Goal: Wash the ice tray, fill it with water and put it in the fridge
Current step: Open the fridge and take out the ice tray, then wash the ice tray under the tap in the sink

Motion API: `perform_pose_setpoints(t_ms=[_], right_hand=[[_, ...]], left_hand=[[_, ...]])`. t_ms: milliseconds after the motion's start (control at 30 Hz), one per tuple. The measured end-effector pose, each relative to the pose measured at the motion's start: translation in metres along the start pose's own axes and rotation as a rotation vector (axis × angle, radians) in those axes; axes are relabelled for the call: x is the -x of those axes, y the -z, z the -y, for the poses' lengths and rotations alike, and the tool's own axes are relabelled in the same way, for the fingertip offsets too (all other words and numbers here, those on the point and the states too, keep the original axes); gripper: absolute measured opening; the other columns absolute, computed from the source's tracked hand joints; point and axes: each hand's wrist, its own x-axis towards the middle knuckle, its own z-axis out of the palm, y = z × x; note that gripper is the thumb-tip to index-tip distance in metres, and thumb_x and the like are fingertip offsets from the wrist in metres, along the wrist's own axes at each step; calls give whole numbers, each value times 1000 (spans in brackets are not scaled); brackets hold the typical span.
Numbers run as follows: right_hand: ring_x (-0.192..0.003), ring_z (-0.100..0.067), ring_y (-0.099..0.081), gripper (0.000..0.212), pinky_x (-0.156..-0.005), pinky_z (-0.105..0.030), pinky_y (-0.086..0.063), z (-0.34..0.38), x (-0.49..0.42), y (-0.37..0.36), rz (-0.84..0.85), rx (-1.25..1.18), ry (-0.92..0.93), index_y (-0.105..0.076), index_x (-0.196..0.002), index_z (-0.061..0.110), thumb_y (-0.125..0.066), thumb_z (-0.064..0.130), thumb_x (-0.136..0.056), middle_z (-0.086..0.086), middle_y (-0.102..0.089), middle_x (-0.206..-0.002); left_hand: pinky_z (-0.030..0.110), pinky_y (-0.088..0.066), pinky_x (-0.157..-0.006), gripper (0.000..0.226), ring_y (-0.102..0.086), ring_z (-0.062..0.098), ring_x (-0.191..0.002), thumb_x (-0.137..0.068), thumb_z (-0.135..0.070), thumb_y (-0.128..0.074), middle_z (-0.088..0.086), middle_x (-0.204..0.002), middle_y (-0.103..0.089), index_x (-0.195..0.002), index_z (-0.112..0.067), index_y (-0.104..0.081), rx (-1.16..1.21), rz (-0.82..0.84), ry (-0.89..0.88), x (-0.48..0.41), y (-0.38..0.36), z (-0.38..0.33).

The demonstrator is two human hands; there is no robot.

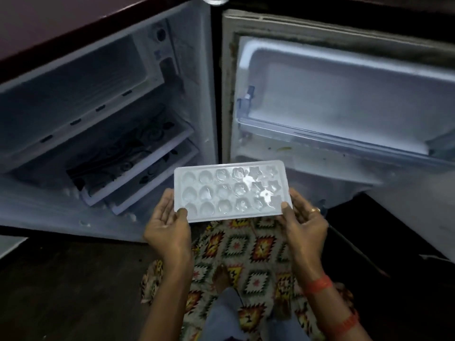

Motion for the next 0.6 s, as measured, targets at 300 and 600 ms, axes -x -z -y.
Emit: perform_pose_setpoints(t_ms=[300,600], right_hand=[[-108,-18,-72,33,-96,-48,-58,1,-1,112,-240,-112,-54,-70,-122,20,-69,5,-93,-2,-75,-118],[-103,-11,-73,34,-76,-22,-61,12,-6,228,-437,-315,-74,-67,-126,11,-67,0,-94,1,-74,-112]], left_hand=[[20,-57,-87,49,-70,2,-103,-85,16,-66,0,-117,-71,-128,-7,-64,-71,259,-27,77,-61,17],[23,-59,-86,48,-72,7,-102,-86,14,-67,2,-115,-72,-131,-3,-63,-158,515,-48,176,-123,33]])
